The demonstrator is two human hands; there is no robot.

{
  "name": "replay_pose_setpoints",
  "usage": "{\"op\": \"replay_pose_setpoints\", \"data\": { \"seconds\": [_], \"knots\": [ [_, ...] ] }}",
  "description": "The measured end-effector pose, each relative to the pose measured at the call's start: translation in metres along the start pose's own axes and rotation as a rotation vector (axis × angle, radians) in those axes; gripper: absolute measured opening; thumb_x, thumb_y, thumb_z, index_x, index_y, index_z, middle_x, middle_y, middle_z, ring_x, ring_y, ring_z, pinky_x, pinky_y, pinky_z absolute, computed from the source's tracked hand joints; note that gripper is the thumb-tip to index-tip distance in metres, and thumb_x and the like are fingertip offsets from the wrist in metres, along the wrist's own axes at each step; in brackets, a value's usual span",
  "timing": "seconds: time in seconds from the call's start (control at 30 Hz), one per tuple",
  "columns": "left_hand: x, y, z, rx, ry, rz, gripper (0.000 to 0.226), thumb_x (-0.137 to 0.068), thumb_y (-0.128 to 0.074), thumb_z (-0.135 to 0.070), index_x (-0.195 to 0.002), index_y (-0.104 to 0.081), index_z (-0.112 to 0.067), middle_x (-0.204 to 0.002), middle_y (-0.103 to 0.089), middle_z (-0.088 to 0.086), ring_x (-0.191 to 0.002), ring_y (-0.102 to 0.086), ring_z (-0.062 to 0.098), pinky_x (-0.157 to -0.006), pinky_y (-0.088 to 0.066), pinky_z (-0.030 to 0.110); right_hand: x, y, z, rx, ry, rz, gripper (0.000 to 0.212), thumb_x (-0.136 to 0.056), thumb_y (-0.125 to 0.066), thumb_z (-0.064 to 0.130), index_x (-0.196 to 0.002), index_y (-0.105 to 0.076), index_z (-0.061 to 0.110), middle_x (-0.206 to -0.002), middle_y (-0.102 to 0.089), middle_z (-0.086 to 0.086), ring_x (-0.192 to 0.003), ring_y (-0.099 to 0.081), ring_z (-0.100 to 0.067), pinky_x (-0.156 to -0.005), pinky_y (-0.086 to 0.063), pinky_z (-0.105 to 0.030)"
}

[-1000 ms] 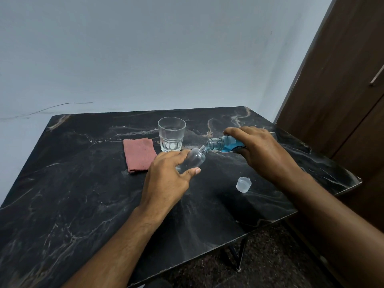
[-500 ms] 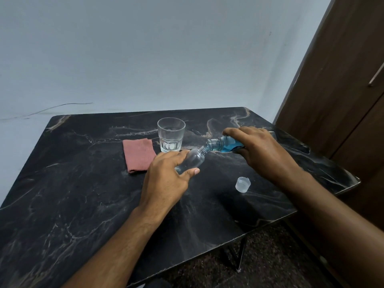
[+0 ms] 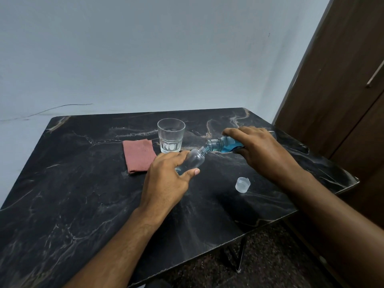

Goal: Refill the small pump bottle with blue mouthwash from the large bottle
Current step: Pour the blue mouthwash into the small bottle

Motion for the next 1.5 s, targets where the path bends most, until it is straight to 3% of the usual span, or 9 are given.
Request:
{"op": "replay_pose_setpoints", "data": {
  "seconds": [1.5],
  "knots": [
    [-0.0004, -0.0001, 0.0012, -0.002, -0.01, 0.006, 0.054, -0.073, -0.087, -0.039, -0.124, -0.071, -0.029, -0.109, -0.073, -0.016, -0.104, -0.06, 0.005, -0.088, -0.034, 0.007, -0.0034, -0.0008, -0.0045, 0.068, 0.068, -0.017, 0.063, -0.087, -0.075, 0.008, -0.14, -0.047, 0.03, -0.122, -0.066, -0.002, -0.107, -0.062, -0.025, -0.095, -0.049, -0.048]
  ]
}}
Point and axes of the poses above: each hand's wrist, its own x-axis away from the middle knuckle, its own y-axis out of the back of the hand, z = x × y, the point moved 4 cm from there along -x, towards the middle knuckle
